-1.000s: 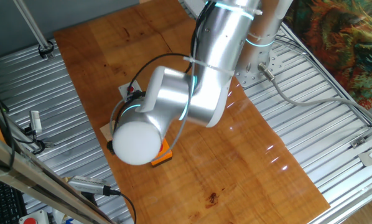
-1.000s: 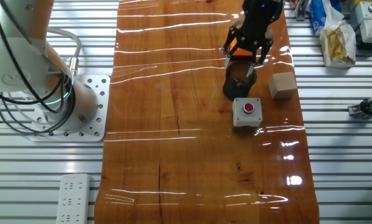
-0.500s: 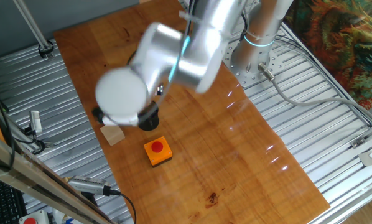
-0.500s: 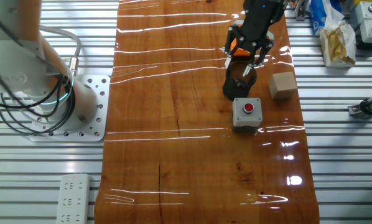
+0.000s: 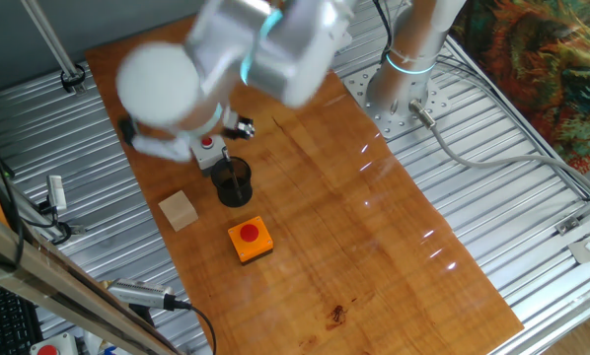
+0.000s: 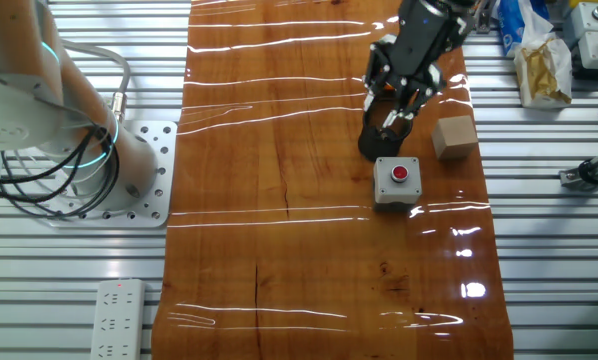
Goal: Put the pen into the pen holder
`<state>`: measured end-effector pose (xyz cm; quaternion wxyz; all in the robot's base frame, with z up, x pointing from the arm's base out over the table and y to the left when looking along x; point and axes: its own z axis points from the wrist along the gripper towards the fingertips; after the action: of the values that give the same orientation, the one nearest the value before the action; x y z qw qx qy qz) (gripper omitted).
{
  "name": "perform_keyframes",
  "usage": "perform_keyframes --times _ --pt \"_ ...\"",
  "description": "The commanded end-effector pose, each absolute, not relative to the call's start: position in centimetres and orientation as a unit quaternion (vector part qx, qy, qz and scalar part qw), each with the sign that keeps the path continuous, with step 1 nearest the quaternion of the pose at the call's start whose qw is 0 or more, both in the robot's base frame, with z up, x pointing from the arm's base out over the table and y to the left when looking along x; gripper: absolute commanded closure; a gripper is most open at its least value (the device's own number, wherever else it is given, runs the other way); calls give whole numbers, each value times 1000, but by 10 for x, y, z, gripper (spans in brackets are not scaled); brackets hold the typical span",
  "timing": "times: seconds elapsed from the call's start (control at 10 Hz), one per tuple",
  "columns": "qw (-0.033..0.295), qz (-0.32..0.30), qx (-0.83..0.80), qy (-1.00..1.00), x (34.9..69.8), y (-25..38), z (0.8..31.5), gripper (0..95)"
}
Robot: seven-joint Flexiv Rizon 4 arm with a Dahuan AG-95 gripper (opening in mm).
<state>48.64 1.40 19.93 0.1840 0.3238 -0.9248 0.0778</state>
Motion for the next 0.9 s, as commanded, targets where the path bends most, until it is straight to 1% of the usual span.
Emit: perform_keyframes --times 0.1,0.2,0.4,0.7,0.9 --pt "115 -4 120 -986 505 -8 233 760" --pt "89 -14 89 -992 504 -8 233 760" --pt "52 -16 58 -997 503 -9 232 760" --pt "29 -17 16 -999 497 -10 228 760" --pt "24 -16 10 -1000 495 -10 226 760"
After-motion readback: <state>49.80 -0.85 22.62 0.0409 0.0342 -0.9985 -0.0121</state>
